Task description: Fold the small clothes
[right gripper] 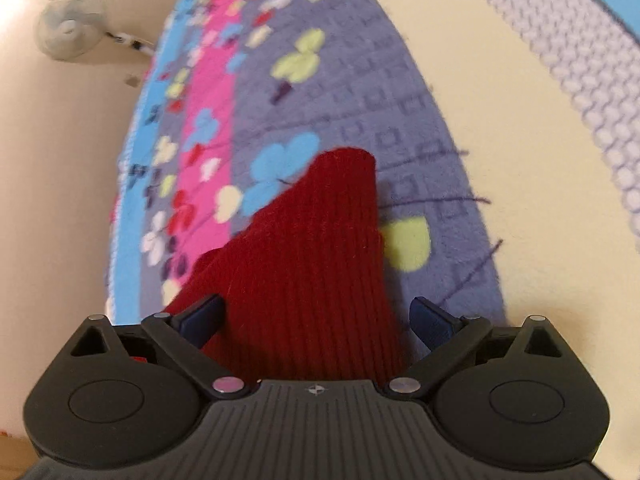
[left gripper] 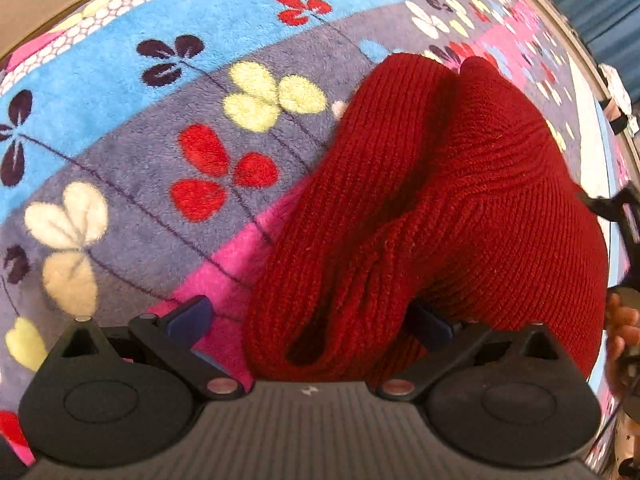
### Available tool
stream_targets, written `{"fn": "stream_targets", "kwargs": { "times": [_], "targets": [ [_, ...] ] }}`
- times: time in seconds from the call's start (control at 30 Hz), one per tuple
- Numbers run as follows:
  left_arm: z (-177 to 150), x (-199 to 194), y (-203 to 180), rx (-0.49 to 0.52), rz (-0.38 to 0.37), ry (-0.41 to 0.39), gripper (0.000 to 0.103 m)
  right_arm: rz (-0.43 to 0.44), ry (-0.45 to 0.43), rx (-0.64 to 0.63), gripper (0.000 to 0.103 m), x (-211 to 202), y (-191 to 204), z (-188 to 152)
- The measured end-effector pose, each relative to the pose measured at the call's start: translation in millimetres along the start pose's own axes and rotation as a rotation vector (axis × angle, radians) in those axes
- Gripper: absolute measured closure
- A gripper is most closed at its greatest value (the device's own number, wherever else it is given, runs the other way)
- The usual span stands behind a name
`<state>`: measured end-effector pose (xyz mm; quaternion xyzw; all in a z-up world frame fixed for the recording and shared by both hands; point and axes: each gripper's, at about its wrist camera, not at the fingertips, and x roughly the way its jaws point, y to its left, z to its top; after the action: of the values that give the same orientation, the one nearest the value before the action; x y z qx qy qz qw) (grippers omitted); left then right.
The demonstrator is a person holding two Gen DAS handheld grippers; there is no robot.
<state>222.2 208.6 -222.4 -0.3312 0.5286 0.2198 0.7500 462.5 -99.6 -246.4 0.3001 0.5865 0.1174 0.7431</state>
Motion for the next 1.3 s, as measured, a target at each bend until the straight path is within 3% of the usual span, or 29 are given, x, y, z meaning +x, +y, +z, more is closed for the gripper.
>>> {"fn": "stream_targets", "kwargs": {
  "times": [0.03,0.07,0.1,0.13,0.17,0.27,0.37,0.47,0.53,0.6,0.7,0.77,0.87,1.0,1.03,1.07,1.17,1.3],
  "targets": [
    [-0.9,-0.5,0.4,0.000,-0.005,-0.004,0.000,0.001,0.022,0.004,0.007,8.1,-1.1,0.5],
    [-0.7,-1.5,1.8,-0.007,-0.014,-0.009,0.001,-0.005,0.019,-0.021,0.030,10.7,1.4,-0.7],
    [-0.9,-4.0,4.4,-0.021,-0.032,-0.020,0.006,0.000,0.005,-0.078,0.038,9.9,8.5,-3.0],
    [-0.9,-7.0,4.1,-0.022,-0.064,-0.028,0.032,-0.019,-0.010,-0.138,0.050,7.6,16.8,-6.2],
    [-2.4,-13.2,4.5,-0.021,-0.114,-0.032,0.044,-0.036,-0.016,-0.179,0.057,4.9,23.2,-9.4],
    [1.7,-21.4,-5.2,0.027,-0.089,-0.065,0.062,-0.054,-0.019,-0.216,0.069,-4.1,28.5,-9.6],
    [22.4,-21.7,-17.3,0.125,-0.091,-0.066,0.069,-0.030,-0.047,-0.214,0.073,-24.4,20.1,-11.7],
    [61.4,-14.5,-49.2,0.312,-0.102,-0.056,0.071,-0.006,-0.120,-0.164,0.074,-57.4,-9.1,-27.7],
    [83.0,-4.1,-90.1,0.497,-0.108,-0.016,0.071,0.022,-0.166,-0.073,0.075,-82.5,-47.2,-44.0],
    [89.4,5.5,-144.5,0.723,-0.102,0.008,0.071,0.064,-0.215,0.060,0.075,-108.2,-92.5,-69.7],
    [75.1,19.2,-212.7,0.972,-0.073,0.026,0.071,0.134,-0.303,0.254,0.075,-137.5,-145.8,-123.1],
    [61.6,28.4,-249.8,1.080,-0.047,0.035,0.071,0.152,-0.396,0.338,0.075,-150.3,-162.7,-164.9],
    [45.2,40.5,-274.7,1.154,-0.008,0.044,0.071,0.173,-0.477,0.424,0.075,-150.6,-172.3,-205.7],
    [53.1,42.9,-267.4,1.127,-0.014,0.047,0.065,0.183,-0.486,0.436,0.075,-146.0,-175.5,-209.0],
    [55.2,42.4,-266.0,1.115,-0.021,0.040,0.053,0.182,-0.477,0.433,0.074,-145.0,-174.8,-206.3],
    [57.0,37.2,-259.2,1.101,-0.022,0.028,0.031,0.181,-0.468,0.429,0.073,-144.5,-174.9,-204.0],
    [65.3,21.7,-238.5,1.029,0.009,-0.069,0.004,0.169,-0.453,0.432,0.070,-144.5,-177.8,-202.8],
    [64.5,-1.6,-189.6,0.865,-0.071,-0.051,0.000,0.133,-0.423,0.405,0.058,-147.1,-174.5,-191.6]
  ]
}}
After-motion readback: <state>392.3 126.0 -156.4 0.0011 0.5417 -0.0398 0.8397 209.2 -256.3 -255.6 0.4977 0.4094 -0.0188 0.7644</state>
